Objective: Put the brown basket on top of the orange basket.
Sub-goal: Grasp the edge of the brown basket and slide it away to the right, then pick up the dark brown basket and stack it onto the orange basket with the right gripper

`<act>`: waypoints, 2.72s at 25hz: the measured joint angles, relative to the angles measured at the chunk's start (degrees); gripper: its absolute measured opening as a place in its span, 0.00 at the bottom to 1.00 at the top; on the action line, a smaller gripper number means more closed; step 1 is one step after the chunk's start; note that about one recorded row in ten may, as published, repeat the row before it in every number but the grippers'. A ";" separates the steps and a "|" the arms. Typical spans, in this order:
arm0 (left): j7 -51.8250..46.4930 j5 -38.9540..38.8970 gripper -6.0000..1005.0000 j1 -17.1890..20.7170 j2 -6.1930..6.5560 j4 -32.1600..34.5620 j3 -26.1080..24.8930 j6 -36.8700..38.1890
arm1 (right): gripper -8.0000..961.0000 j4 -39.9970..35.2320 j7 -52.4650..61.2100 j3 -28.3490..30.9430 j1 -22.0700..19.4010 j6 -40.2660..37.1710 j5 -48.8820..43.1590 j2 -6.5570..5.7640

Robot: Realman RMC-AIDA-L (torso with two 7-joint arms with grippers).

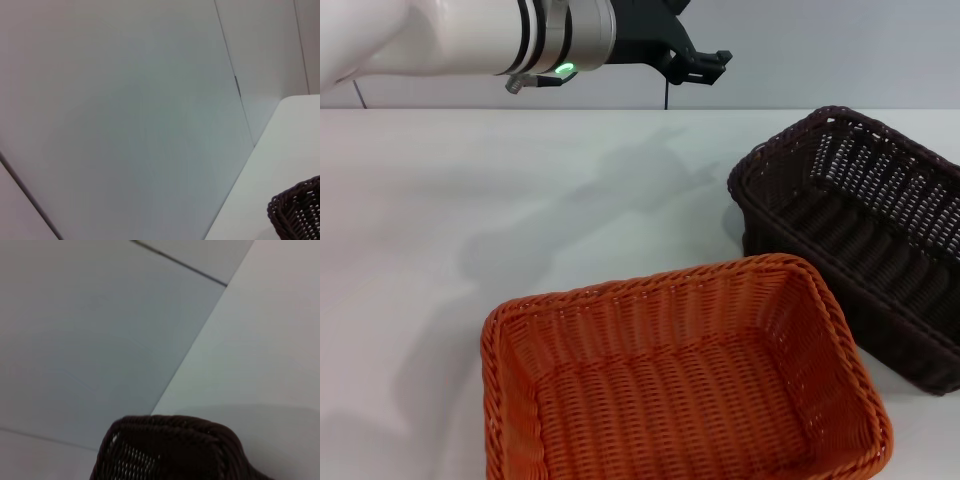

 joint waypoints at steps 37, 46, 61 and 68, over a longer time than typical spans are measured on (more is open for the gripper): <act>-0.12 -0.54 0.81 -0.13 -0.20 -0.07 -0.13 -0.98 | 0.38 0.60 -2.67 -3.79 4.52 -11.56 -3.90 -2.69; -0.09 -0.54 0.81 -0.06 -0.20 -0.48 -0.21 -1.47 | 0.24 0.96 -4.50 -4.07 4.99 -13.98 -3.89 -3.49; -0.28 -0.60 0.81 0.46 -0.20 -1.00 -0.17 -3.67 | 0.23 2.62 -12.83 -3.10 4.13 -11.98 2.97 -4.07; -0.67 -0.68 0.81 1.20 -0.19 -0.64 -0.31 -4.59 | 0.22 2.29 -16.27 -2.42 3.35 -10.39 9.59 -4.16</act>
